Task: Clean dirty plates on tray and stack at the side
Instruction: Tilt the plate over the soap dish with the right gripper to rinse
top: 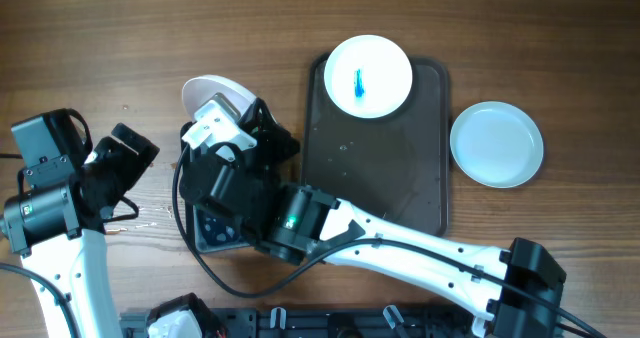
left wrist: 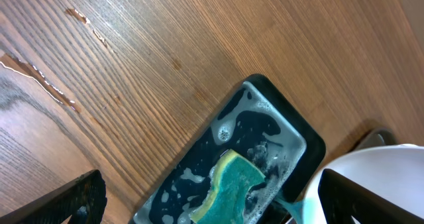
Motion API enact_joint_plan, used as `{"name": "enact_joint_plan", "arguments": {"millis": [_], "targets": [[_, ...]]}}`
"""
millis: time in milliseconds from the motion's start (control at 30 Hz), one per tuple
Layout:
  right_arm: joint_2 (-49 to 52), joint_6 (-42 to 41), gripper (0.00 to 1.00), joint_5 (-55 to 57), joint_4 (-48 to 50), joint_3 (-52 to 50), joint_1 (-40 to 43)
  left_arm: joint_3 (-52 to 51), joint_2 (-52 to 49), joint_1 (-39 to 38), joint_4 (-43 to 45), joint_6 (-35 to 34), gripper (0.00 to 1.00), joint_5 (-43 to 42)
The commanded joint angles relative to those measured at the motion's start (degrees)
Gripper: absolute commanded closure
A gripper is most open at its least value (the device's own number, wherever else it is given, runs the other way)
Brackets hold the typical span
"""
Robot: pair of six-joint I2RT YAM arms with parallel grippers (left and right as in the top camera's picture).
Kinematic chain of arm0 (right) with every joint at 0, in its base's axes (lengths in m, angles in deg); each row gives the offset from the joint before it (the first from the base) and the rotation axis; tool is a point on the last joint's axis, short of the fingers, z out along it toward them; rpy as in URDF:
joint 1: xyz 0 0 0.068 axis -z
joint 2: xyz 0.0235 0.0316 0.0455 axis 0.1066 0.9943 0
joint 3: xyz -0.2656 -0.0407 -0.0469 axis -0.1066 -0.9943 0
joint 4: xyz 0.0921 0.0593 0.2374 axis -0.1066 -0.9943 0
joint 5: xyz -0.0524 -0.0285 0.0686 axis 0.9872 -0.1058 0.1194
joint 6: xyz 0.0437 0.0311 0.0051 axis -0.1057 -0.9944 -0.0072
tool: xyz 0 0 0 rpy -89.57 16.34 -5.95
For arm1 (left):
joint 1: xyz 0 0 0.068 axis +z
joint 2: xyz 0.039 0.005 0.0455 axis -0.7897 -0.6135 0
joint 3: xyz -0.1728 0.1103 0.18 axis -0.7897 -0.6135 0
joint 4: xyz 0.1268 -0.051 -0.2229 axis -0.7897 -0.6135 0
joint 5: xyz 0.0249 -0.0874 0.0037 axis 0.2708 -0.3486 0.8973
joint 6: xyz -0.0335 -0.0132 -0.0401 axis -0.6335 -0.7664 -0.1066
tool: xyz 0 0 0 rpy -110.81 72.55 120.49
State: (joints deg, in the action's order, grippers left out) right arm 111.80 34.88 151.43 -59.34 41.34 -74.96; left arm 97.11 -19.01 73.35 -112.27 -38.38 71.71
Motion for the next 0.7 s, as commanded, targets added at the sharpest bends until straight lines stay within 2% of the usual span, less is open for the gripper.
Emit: {"name": "enact_joint_plan", "arguments": {"millis": [0, 333, 433, 667], "targets": [[-1.07, 5.09, 0.96, 4.2, 1.46, 1.05, -0.22, 0.85, 0.55, 0.46, 0.17, 0.09, 0.0, 0.52], [-1.07, 16.04, 0.96, 3.8, 6.56, 1.05, -0.79, 0.85, 0.55, 0.46, 0.17, 0.09, 0.0, 0.52], [-1.07, 20.15, 0.96, 0.13, 6.32, 1.05, -0.9, 0.85, 0.55, 0.46, 0.15, 0.09, 0.0, 0.52], [-1.07, 22.71, 0.96, -2.05, 6.54, 1.05, -0.96, 0.85, 0.55, 0.46, 0.17, 0.09, 0.0, 0.52]]}}
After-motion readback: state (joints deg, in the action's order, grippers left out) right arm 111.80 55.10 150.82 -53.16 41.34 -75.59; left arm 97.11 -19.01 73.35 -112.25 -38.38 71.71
